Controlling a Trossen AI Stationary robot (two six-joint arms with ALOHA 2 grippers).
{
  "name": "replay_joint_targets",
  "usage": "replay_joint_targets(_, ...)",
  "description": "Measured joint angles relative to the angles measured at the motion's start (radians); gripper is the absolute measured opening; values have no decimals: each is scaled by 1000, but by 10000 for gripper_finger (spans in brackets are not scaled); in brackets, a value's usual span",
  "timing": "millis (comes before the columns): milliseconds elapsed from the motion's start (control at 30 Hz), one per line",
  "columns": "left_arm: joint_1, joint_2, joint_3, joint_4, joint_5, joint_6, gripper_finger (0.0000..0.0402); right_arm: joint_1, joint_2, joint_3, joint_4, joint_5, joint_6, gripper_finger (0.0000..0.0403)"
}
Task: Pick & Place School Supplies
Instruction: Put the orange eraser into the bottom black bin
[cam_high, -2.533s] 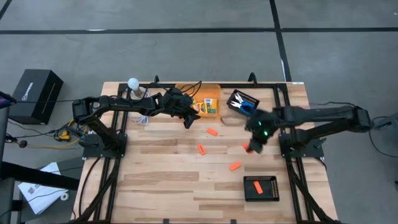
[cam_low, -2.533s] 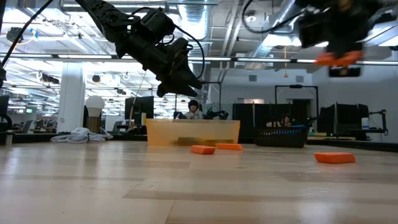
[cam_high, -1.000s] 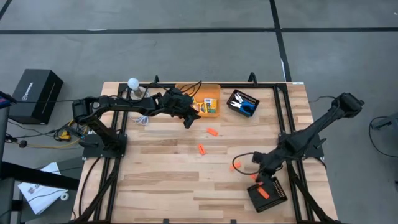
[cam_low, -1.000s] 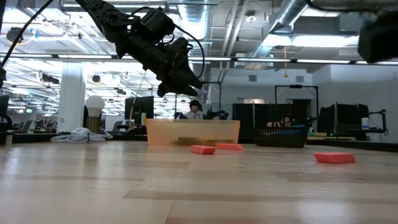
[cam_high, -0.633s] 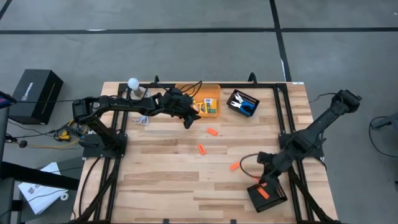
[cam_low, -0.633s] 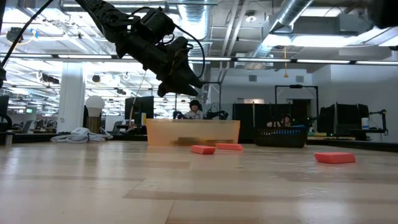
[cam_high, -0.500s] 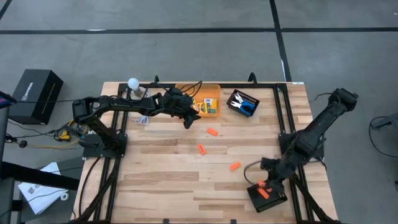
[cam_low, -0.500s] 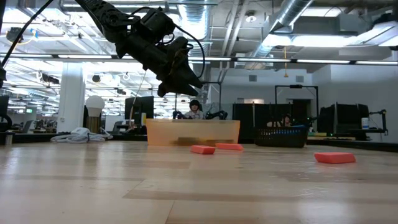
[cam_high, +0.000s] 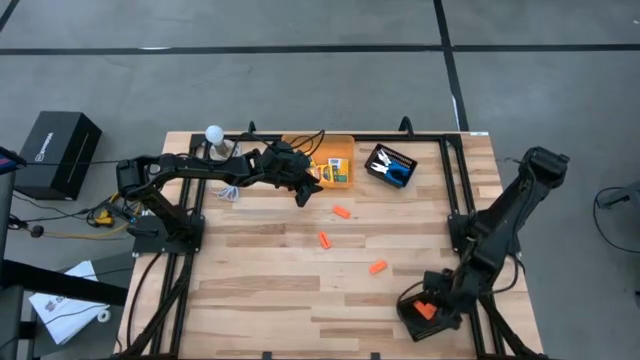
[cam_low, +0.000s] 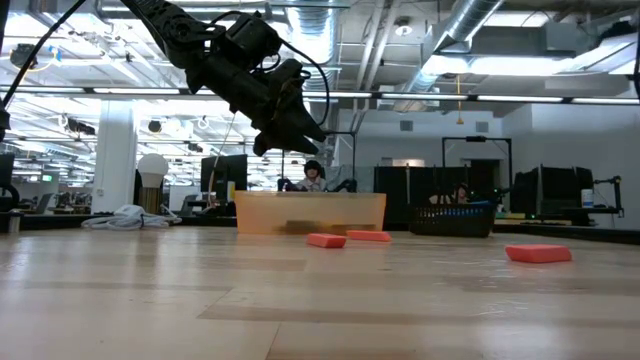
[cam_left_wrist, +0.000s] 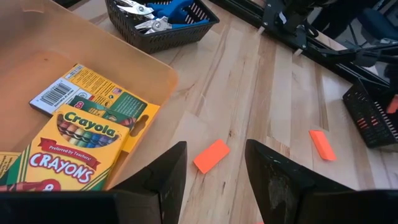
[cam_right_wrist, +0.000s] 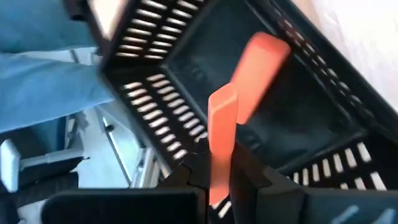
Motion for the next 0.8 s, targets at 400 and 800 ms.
replay_joint_targets(400, 0, 0, 0, 9, 46, -2, 159, 4, 5, 0, 6, 4, 121, 195)
replay_joint_targets(800, -9, -132, 0, 105, 146, -24, 159, -1, -150, 0, -7, 92, 123, 198)
